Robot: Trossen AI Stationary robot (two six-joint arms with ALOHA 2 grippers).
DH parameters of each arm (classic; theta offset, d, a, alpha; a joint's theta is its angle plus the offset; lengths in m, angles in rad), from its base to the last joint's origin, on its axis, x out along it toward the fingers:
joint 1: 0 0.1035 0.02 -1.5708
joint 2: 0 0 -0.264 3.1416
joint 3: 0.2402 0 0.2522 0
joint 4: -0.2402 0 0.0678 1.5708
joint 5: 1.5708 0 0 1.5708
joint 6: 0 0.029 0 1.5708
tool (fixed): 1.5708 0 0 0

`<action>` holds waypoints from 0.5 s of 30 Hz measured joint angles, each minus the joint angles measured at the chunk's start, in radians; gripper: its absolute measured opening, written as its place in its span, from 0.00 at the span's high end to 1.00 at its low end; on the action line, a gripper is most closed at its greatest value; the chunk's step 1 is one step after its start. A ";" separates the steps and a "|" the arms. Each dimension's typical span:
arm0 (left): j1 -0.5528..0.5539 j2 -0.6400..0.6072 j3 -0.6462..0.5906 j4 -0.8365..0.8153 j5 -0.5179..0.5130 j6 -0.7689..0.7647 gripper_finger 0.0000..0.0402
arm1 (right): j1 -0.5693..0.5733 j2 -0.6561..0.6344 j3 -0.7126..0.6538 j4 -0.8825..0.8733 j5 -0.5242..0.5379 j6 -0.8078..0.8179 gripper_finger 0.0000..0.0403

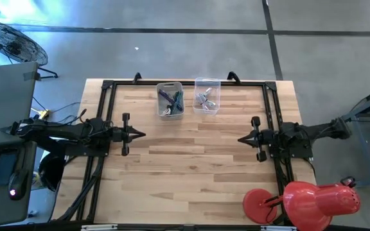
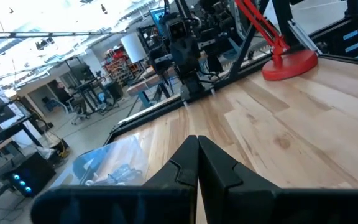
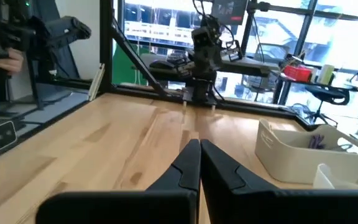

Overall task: Pick & Place USB Port
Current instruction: Return to Home Position

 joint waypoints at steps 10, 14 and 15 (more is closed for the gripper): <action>0.000 0.000 -0.002 -0.018 0.016 -0.027 1.00 | -0.272 0.009 -0.002 -0.015 -0.232 -0.010 1.00; 0.000 0.000 -0.002 -0.023 0.016 -0.015 1.00 | -0.332 0.010 -0.002 -0.010 -0.271 -0.003 1.00; 0.000 0.000 -0.002 -0.027 0.016 -0.012 1.00 | -0.340 0.010 -0.002 -0.009 -0.280 -0.006 1.00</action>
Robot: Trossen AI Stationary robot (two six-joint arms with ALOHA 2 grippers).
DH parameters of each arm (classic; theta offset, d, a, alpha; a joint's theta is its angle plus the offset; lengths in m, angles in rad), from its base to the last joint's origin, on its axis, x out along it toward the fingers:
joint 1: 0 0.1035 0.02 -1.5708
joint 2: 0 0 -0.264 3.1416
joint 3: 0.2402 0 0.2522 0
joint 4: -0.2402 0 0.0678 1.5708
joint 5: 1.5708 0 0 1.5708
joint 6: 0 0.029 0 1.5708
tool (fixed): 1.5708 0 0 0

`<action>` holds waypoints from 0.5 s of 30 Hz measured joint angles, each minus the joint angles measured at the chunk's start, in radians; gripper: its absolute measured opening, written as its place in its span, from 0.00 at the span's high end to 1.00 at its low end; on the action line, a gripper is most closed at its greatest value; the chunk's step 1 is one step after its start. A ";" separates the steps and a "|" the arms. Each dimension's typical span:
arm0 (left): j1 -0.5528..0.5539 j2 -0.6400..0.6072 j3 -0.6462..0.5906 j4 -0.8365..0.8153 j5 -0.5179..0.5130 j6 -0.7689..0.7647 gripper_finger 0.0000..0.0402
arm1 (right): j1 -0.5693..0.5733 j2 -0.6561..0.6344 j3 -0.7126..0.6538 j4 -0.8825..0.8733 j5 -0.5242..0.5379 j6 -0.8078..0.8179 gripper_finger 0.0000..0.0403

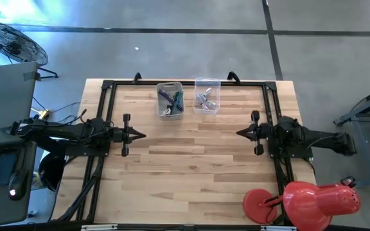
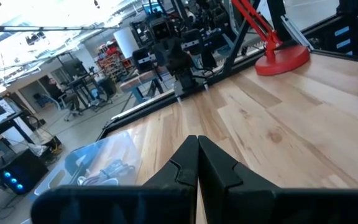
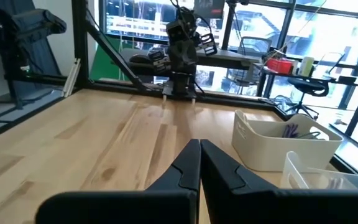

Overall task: Pick & Place USB Port
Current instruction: Return to Home Position

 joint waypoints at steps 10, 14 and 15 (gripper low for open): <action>0.000 0.000 0.000 -0.043 0.012 0.054 1.00 | -0.006 0.000 0.000 -0.004 0.016 -0.014 1.00; 0.000 0.000 0.000 -0.102 0.024 0.088 1.00 | -0.006 0.000 0.000 -0.005 0.034 -0.013 1.00; 0.000 0.000 0.000 -0.105 0.032 0.108 1.00 | -0.006 0.000 0.000 -0.005 0.043 -0.013 1.00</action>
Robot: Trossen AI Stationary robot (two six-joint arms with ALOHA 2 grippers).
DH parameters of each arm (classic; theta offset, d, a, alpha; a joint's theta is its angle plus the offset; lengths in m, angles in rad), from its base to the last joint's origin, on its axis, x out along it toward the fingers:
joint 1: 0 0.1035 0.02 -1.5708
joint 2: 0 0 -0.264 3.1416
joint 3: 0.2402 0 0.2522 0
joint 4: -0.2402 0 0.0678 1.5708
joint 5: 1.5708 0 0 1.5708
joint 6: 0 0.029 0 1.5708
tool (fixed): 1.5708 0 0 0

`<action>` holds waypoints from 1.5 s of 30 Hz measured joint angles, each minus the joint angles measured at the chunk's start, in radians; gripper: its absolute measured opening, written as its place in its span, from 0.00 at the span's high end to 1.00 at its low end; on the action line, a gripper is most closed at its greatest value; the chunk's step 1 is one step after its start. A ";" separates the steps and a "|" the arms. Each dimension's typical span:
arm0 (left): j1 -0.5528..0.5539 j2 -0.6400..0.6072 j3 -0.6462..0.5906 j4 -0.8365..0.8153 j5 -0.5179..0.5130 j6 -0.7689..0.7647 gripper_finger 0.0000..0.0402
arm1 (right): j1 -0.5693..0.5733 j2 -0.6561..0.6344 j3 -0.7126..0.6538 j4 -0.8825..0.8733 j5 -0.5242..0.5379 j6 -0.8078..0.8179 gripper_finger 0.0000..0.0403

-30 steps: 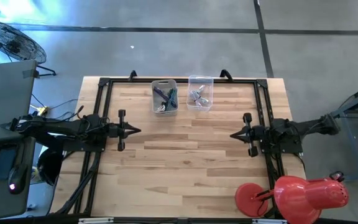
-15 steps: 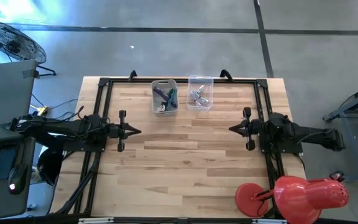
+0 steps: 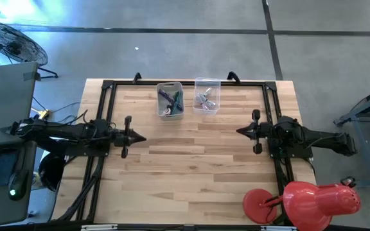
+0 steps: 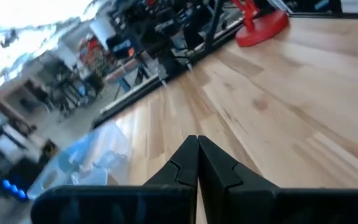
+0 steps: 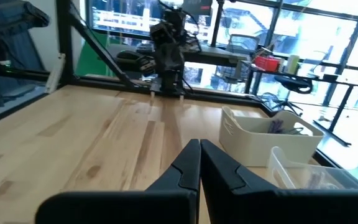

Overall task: Pick & Place USB Port
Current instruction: Return to Home Position

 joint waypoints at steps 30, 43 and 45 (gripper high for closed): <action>0.000 0.000 0.000 0.067 0.004 0.020 1.00 | 0.000 0.000 0.000 0.027 0.019 0.073 1.00; 0.000 0.000 0.000 -0.010 -0.006 0.022 1.00 | 0.000 0.000 0.000 0.027 0.019 0.073 1.00; 0.000 0.000 0.000 -0.020 -0.006 0.022 1.00 | 0.000 0.000 0.000 0.027 0.019 0.073 0.99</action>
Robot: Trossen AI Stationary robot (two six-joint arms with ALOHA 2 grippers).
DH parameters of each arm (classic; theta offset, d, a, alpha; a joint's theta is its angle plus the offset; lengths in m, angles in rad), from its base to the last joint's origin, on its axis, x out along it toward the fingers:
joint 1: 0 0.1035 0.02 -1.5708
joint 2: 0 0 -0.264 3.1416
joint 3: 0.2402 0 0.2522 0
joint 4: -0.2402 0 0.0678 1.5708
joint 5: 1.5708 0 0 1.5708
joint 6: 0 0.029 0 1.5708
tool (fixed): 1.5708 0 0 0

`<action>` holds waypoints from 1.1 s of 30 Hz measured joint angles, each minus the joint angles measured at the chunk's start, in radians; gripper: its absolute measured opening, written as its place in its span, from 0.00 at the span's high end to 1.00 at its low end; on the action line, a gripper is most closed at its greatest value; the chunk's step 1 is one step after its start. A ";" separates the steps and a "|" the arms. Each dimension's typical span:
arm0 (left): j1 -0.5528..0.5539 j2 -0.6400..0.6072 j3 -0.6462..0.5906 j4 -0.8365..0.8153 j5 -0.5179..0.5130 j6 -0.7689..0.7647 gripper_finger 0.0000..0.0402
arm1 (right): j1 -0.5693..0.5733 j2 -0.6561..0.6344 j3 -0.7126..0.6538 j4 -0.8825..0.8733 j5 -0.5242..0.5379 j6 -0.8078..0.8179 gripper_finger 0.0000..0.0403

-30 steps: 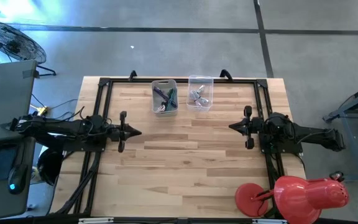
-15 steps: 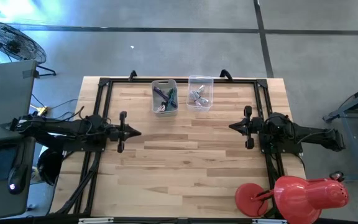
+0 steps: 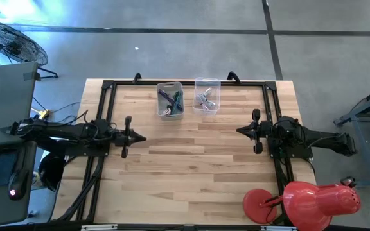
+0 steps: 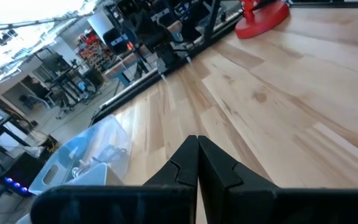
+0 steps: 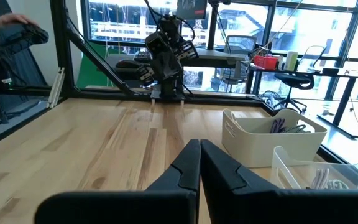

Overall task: Pick & Place USB Port
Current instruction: Return to Home Position

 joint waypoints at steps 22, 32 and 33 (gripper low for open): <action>0.072 -0.264 0.042 -0.142 -0.001 0.000 1.00 | 0.000 -0.001 0.000 -0.007 0.000 0.000 1.00; 0.072 -0.264 0.042 -0.150 0.000 0.000 1.00 | 0.000 -0.001 0.000 -0.007 0.000 0.000 1.00; 0.072 -0.264 0.042 -0.153 0.000 0.000 1.00 | 0.000 -0.001 0.000 -0.007 0.000 0.000 1.00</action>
